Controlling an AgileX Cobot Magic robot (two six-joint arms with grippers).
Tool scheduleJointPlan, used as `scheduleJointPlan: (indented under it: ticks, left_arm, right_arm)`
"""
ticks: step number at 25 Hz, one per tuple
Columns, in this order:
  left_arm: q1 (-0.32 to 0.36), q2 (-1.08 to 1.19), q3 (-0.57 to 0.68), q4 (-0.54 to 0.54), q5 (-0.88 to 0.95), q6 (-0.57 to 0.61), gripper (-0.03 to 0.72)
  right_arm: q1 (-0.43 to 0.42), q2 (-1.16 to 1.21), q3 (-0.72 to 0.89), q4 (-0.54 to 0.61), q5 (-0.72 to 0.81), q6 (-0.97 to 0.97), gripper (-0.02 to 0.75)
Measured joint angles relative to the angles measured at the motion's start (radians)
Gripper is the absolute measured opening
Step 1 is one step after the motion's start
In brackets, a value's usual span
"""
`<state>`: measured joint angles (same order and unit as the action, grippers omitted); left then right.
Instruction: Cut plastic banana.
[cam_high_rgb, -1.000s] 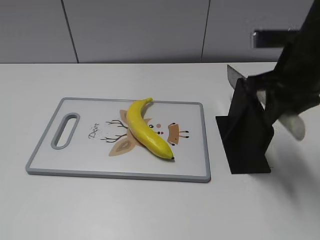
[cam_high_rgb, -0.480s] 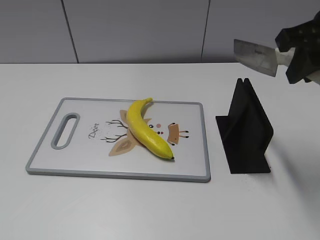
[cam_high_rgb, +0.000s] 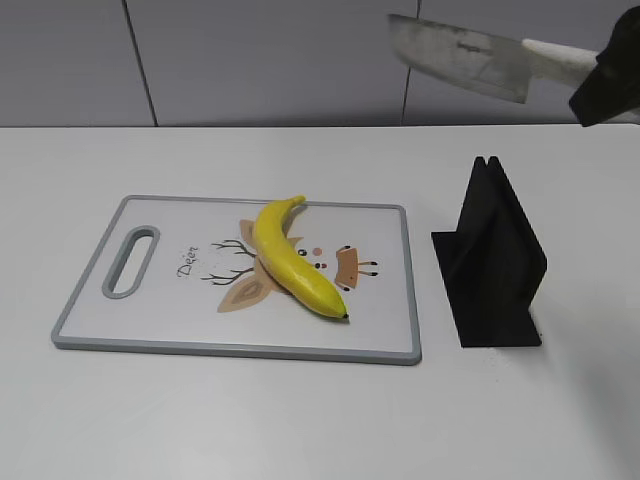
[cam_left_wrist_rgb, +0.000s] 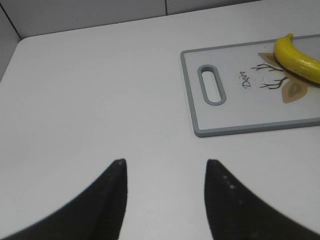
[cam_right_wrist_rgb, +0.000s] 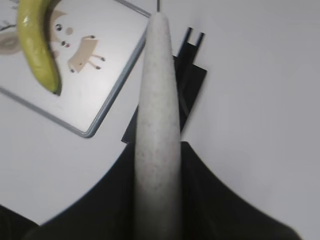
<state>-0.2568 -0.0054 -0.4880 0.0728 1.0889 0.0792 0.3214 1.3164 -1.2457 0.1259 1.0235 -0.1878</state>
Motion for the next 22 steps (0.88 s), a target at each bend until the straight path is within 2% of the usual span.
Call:
scheduleJointPlan:
  ticks: [6, 15, 18, 22]
  left_arm:
    - [0.0, 0.01, -0.007, -0.009, -0.006, 0.005, 0.46]
    - [0.0, 0.304, -0.165, -0.031, -0.186, 0.145, 0.456]
    - [0.0, 0.467, -0.218, -0.073, -0.2, 0.25, 0.456]
    - [0.0, 0.689, -0.279, -0.199, -0.254, 0.492, 0.456]
  right_arm:
    - [0.0, 0.012, 0.0, 0.197, -0.001, -0.402, 0.179]
    - [0.0, 0.11, 0.0, 0.268, 0.009, -0.725, 0.179]
    - [0.0, 0.158, 0.0, 0.304, 0.033, -0.805, 0.179]
    - [0.0, 0.211, -0.009, 0.34, 0.033, -0.948, 0.179]
